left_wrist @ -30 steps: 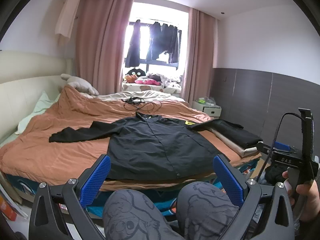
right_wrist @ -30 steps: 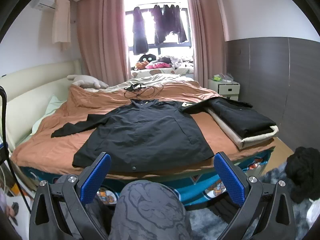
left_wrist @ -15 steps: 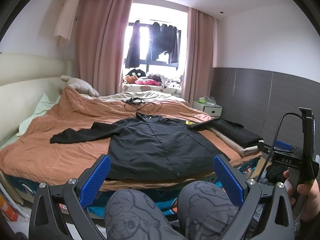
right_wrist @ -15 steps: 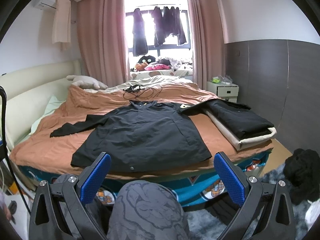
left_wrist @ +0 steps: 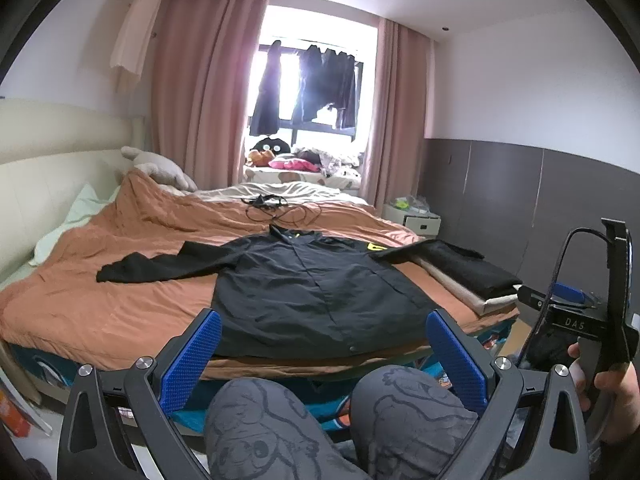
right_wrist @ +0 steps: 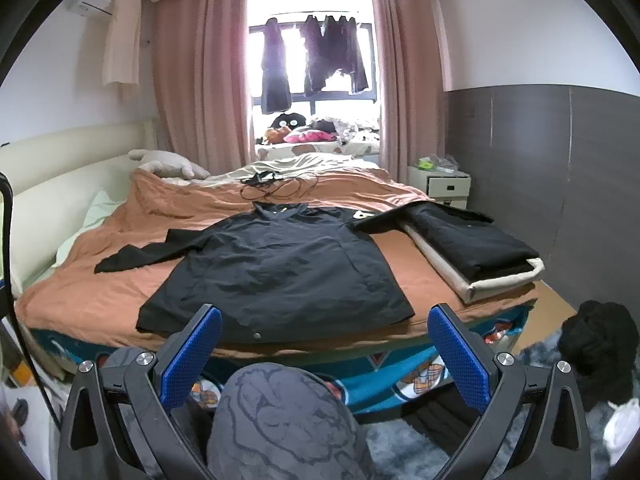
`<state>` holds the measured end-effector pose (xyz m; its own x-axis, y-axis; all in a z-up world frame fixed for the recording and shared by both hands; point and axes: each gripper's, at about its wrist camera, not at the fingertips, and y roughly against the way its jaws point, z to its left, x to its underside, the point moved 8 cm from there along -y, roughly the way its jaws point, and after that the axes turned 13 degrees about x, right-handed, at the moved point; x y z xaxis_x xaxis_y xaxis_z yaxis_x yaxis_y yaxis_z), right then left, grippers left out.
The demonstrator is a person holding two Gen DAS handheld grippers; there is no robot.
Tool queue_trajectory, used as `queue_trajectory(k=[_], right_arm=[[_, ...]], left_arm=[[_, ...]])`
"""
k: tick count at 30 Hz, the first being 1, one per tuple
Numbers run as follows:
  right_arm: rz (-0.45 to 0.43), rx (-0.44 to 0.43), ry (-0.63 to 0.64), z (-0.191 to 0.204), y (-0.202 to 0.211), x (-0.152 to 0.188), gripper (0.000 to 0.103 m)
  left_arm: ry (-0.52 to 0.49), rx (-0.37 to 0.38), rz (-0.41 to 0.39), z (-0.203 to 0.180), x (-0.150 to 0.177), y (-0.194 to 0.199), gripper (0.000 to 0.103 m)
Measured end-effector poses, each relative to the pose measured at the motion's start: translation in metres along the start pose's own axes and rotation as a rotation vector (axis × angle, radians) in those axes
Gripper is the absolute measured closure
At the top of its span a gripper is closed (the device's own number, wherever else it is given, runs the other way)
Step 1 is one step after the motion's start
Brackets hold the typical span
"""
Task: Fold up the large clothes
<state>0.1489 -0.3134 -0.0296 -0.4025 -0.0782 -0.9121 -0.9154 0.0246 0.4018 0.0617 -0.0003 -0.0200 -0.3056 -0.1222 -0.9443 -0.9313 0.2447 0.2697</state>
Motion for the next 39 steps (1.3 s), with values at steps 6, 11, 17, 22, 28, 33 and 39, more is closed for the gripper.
queue_trajectory(k=[6,11,17,22,28,33,39], right_arm=[[0.01,0.003,0.007,0.005,0.001,-0.001,0.0],[0.006,0.006,0.037,0.015,-0.004,-0.005,0.0],[0.023,-0.02,0.021,0.027,-0.026,-0.009,0.0],[0.051,-0.03,0.038,0.042,-0.056,-0.008,0.0],[0.081,-0.057,0.031,0.067,-0.098,-0.011,0.0],[0.103,-0.093,0.022,0.093,-0.133,-0.019,0.0],[0.107,-0.113,0.038,0.13,-0.173,-0.032,0.0]], left_arm=[[-0.001,0.0,-0.013,0.003,-0.001,0.001,0.0],[0.027,0.0,-0.022,0.016,-0.002,-0.008,0.0],[0.066,-0.018,0.025,0.039,-0.001,-0.036,0.0],[0.079,-0.039,0.049,0.061,-0.001,-0.06,0.0],[0.096,-0.064,0.097,0.09,0.004,-0.092,0.0],[0.108,-0.086,0.116,0.116,0.0,-0.119,0.0],[0.131,-0.117,0.149,0.154,-0.002,-0.157,0.0]])
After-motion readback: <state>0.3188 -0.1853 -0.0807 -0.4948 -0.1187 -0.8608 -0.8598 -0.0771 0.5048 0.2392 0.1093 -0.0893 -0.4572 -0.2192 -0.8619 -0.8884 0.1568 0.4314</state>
